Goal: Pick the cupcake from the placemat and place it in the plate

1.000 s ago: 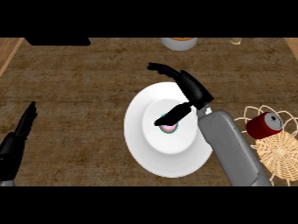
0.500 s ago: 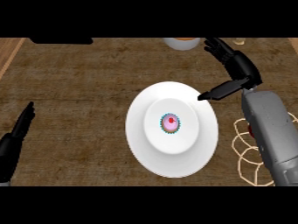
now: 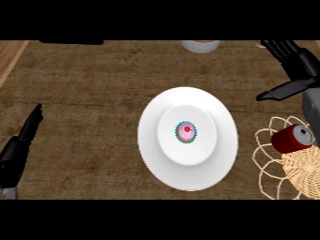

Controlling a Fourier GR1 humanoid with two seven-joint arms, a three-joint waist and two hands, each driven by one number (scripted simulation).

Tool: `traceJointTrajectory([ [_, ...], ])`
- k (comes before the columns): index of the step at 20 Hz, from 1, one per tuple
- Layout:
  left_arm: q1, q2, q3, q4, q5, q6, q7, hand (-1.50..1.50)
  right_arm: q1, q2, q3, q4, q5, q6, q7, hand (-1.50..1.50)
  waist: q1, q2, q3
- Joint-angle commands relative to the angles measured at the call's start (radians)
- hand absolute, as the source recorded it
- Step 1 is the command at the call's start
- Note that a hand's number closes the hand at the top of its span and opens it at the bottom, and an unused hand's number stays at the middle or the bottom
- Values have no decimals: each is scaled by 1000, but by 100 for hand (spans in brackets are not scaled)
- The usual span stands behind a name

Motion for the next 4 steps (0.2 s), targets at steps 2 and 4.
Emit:
traceJointTrajectory([
  [2, -14, -13, -14, 4, -18, 4, 3, 0, -63, -94, -9, 151, 31, 68, -105, -150, 11, 4, 1],
  [4, -30, 18, 10, -38, 9, -23, 47, 0, -35, -113, -4, 164, 37, 84, -149, -150, 20, 8, 2],
])
